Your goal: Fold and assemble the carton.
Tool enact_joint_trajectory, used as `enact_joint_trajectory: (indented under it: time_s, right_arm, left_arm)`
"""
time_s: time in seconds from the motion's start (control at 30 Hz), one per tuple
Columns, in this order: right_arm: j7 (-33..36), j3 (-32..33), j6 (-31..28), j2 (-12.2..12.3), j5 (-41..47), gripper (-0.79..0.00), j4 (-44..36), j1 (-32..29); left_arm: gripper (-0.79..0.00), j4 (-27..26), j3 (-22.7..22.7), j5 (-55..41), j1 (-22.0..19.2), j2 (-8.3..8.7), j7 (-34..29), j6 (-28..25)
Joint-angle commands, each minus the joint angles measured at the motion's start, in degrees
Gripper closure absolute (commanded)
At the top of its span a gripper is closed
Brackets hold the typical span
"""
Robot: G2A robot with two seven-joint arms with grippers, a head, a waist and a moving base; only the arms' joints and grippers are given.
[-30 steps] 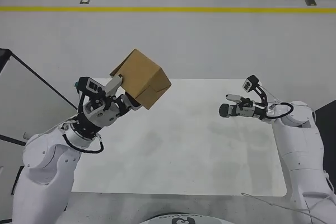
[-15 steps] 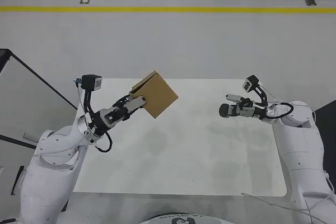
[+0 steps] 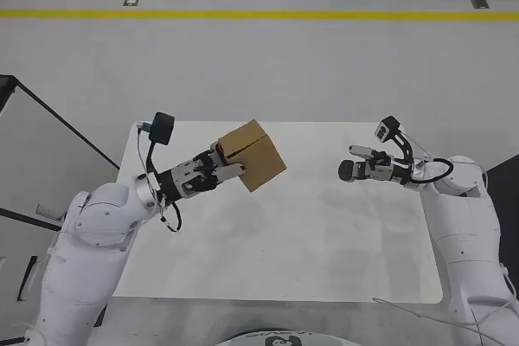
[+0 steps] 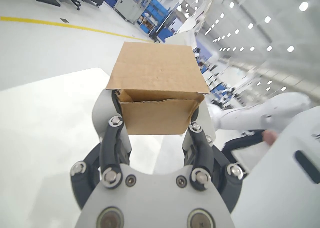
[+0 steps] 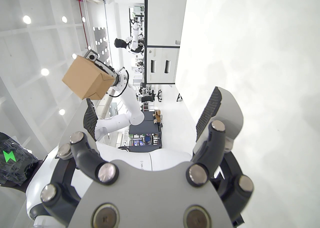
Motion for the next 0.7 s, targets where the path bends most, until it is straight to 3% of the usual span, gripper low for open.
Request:
enact_joint_trajectory:
  time_s: [0.0,0.17,0.47,0.53,0.67]
  right_arm:
    - [0.0,0.0,0.0,0.0,0.0,-0.785,0.0,0.0]
    - [0.0,0.0,0.0,0.0,0.0,-0.785,0.0,0.0]
    - [0.0,0.0,0.0,0.0,0.0,-0.785,0.0,0.0]
    - [0.0,0.0,0.0,0.0,0.0,-0.785,0.0,0.0]
    - [0.0,0.0,0.0,0.0,0.0,-0.785,0.0,0.0]
  left_arm:
    - [0.0,2.78,1.36,8.15,-2.96,-0.02,-0.22,-3.89]
    - [0.0,7.33,6.17,13.17,-7.84,-0.14,-0.54,-14.28]
    - [0.0,6.88,6.49,15.2,-7.74,-0.09,-0.88,-14.76]
    - [0.0,9.77,7.92,11.8,-6.81,-0.24,2.06,-17.02]
    - [0.0,14.28,9.38,18.72,-9.07,0.04,0.42,-25.7]
